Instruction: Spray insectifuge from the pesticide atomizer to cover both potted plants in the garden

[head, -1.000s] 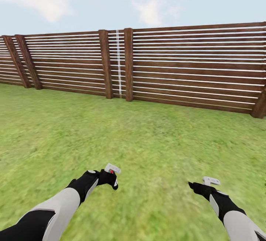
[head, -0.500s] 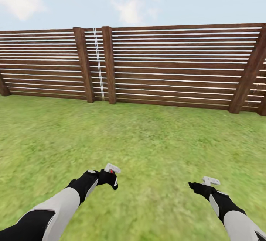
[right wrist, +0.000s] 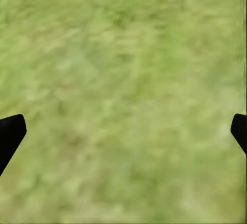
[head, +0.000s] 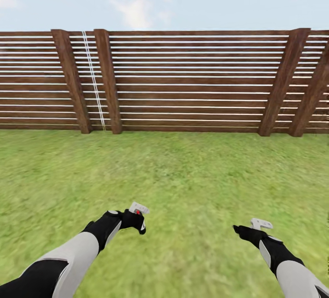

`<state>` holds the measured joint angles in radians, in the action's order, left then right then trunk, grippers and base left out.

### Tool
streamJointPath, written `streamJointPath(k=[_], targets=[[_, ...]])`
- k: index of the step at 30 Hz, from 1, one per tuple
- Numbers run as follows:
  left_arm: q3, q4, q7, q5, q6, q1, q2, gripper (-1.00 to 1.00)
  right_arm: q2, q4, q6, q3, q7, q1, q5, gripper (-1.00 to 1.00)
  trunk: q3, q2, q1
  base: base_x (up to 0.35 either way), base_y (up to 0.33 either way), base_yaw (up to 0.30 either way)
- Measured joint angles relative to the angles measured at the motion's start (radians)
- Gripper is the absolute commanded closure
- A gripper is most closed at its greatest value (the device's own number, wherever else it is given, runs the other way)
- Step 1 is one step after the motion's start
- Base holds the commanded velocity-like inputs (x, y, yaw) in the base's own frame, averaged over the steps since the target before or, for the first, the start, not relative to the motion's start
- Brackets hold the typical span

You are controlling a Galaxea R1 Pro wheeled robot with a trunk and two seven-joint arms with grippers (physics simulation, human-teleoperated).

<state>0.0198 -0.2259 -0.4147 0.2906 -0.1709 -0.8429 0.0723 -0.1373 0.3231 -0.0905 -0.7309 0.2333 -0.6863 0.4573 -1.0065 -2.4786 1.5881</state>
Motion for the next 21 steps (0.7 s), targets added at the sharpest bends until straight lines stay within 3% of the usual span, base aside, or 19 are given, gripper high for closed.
streamJointPath(k=[21], targets=[[0.000,0.000,0.000,0.000,0.000,0.000,0.000,1.00,0.000,0.000,0.000,0.000,0.000,0.000,0.000,-1.00,0.000,0.000,0.000,0.339,0.000,-0.285]])
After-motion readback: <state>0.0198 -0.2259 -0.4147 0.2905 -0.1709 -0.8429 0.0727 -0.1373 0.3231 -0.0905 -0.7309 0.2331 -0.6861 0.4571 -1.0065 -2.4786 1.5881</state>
